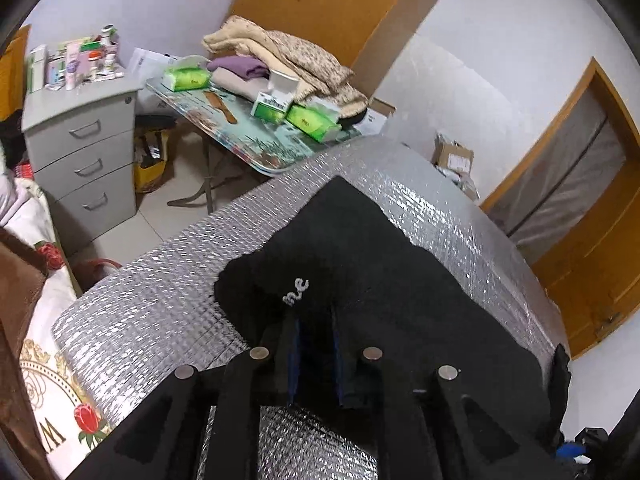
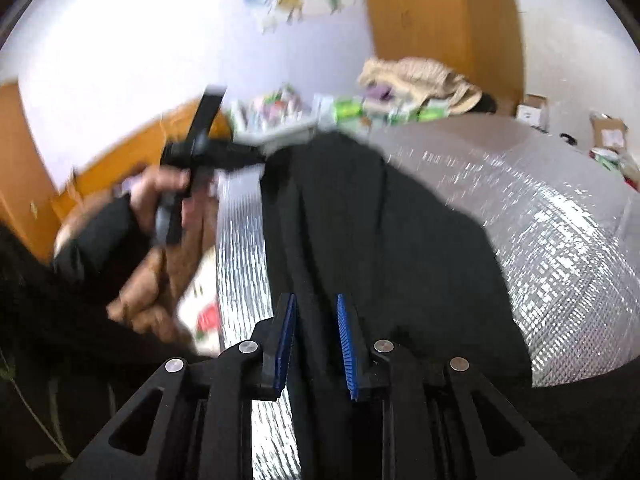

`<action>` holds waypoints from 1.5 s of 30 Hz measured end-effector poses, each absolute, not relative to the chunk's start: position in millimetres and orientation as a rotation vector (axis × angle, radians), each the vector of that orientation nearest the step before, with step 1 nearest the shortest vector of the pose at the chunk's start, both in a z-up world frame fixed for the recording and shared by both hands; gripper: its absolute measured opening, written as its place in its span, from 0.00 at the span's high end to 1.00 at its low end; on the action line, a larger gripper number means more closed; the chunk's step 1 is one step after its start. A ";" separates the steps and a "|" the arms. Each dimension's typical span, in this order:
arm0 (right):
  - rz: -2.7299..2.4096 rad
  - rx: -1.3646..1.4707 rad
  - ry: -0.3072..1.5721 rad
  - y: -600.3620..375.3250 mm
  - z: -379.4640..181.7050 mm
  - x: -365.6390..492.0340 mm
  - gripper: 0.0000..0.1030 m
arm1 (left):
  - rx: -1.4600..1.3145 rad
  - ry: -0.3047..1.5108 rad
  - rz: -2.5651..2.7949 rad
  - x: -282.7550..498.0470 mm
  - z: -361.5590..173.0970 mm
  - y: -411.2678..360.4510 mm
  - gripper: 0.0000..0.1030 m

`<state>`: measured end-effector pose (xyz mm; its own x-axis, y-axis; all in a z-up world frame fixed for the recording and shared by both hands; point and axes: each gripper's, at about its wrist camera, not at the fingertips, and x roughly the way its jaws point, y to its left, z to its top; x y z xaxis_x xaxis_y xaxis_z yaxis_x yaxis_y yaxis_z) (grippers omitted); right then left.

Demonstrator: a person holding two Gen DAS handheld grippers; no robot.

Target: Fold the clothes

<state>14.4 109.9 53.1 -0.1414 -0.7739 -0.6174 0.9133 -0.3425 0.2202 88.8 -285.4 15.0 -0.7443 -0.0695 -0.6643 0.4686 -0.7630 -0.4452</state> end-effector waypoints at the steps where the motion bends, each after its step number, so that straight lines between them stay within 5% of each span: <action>1: -1.798 0.787 0.245 108.4 51.8 12.0 0.78 | 0.912 0.880 -2.523 91.4 17.2 -285.2 0.87; 8: -1.721 0.930 0.459 66.2 2.6 24.4 0.82 | 0.863 0.873 -2.457 101.0 20.1 -292.8 0.87; 19: -1.718 0.898 0.394 61.0 10.5 17.8 0.82 | 0.873 0.783 -2.720 93.3 43.0 -215.4 0.87; 24: -1.744 0.930 0.379 57.9 9.9 16.6 0.82 | 1.110 0.660 -2.750 68.3 15.5 -180.7 0.87; 26: -1.752 0.935 0.374 59.2 10.0 16.2 0.81 | 1.134 0.688 -2.712 73.7 3.4 -189.8 0.95; 30: -1.763 0.938 0.353 64.8 11.6 14.1 0.81 | 1.003 0.717 -2.645 103.2 12.4 -223.2 0.95; 37: -1.765 0.951 0.305 64.5 8.5 6.4 0.81 | 0.815 0.936 -2.510 126.3 18.4 -285.5 0.77; 45: -1.797 0.955 0.270 73.1 11.5 0.9 0.81 | 0.831 1.172 -2.457 96.6 -0.8 -309.7 0.71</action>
<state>0.9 73.1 11.5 -0.1465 -0.6863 -0.7124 0.8653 -0.4379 0.2439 96.6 -309.7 -0.8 -0.7899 -0.0163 -0.6130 0.4866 -0.6250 -0.6104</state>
